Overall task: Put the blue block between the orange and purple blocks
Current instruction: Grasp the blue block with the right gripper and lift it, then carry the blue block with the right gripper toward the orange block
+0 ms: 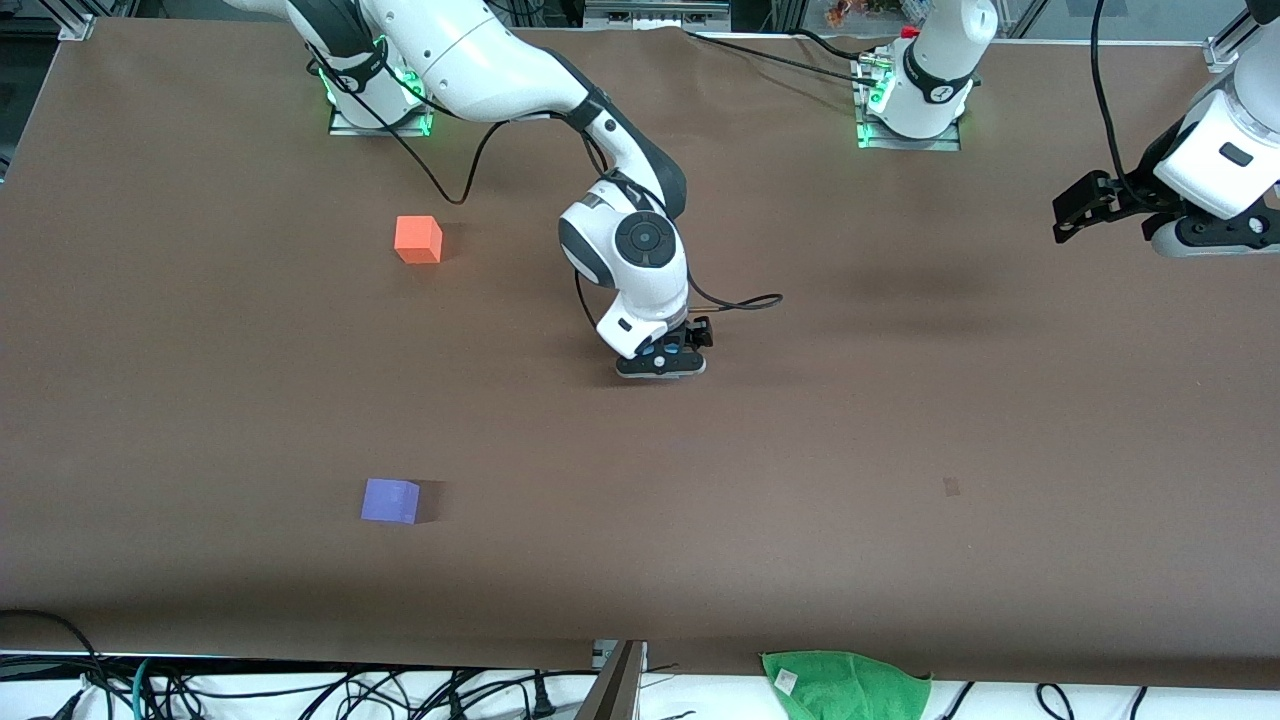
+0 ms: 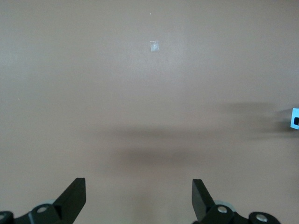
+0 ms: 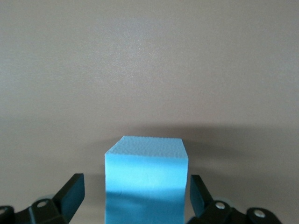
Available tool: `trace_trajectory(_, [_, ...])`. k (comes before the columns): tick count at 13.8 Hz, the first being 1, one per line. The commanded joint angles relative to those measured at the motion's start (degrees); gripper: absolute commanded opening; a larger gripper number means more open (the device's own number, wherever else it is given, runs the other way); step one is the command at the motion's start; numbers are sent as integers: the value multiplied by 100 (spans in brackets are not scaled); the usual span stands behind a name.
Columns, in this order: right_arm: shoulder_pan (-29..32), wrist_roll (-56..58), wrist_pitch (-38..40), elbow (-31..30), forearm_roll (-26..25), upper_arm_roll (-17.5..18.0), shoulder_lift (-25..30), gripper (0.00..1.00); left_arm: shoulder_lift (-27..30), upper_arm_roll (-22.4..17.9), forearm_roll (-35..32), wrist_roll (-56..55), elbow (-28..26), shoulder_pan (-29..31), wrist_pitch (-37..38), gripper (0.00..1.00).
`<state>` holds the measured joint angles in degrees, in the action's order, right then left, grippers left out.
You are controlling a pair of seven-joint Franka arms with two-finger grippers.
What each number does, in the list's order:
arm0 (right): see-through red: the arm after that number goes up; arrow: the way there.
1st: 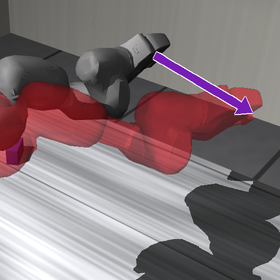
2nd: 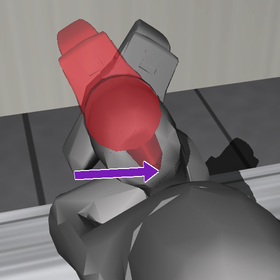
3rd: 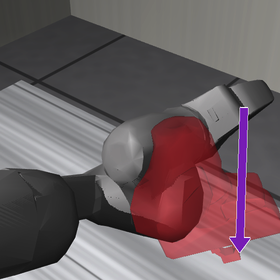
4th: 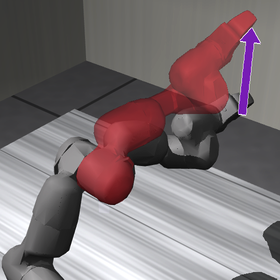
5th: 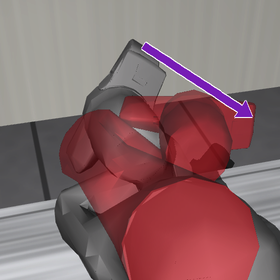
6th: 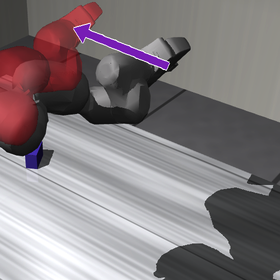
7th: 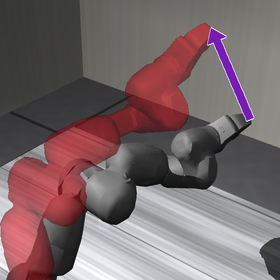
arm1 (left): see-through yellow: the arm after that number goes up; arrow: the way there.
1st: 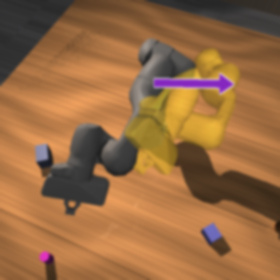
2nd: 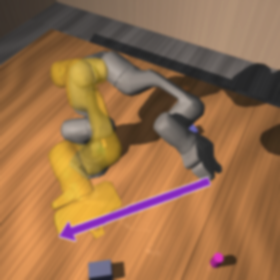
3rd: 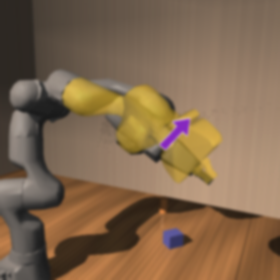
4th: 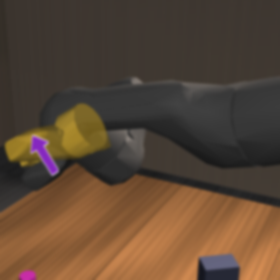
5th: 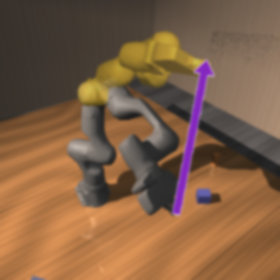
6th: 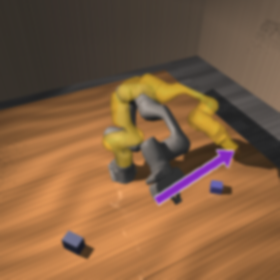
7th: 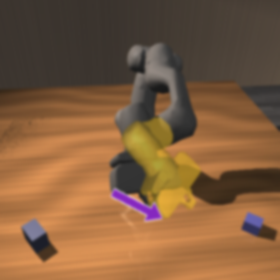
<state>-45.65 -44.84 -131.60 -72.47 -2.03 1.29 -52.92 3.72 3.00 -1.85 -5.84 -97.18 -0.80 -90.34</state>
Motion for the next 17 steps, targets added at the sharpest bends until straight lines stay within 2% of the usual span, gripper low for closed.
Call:
trace_trajectory(1, [-14, 97, -15, 163, -507, -67, -131, 100, -90, 7, 80, 268, 208, -25, 148, 100])
trace_trajectory(4, [39, 231, 38, 154, -440, -58, -114, 100, -90, -1, 80, 268, 208, -8, 140, 100])
trace_trajectory(5, [74, 230, 38, 154, -282, -67, -96, 87, -90, -1, 80, 259, 208, -16, 140, 100])
trace_trajectory(7, [135, 230, 38, 171, -9, -67, -87, 50, -90, -1, 80, 268, 208, -16, 140, 100])
trace_trajectory(9, [144, 230, 56, 163, 9, -67, 0, 23, -90, -1, 89, 268, 199, 36, 148, 100])
trace_trajectory(10, [249, 265, 221, 163, 79, -67, 79, 15, -90, -10, 89, 268, 199, 54, 140, 100])
trace_trajectory(12, [600, 928, 861, 137, 36, -67, 490, 14, -90, -10, 89, 268, 208, 45, 131, 100])
trace_trajectory(13, [810, 1638, 1186, 32, 88, -102, 728, 19, -90, -10, 89, 268, 208, 54, 140, 100])
trace_trajectory(14, [1108, 2054, 1320, -91, 115, -111, 930, 31, -90, -10, 89, 268, 208, 54, 148, 100])
trace_trajectory(17, [1568, 2654, 1515, -680, 141, -128, 1467, 30, -90, -19, 89, 268, 208, 54, 140, 100])
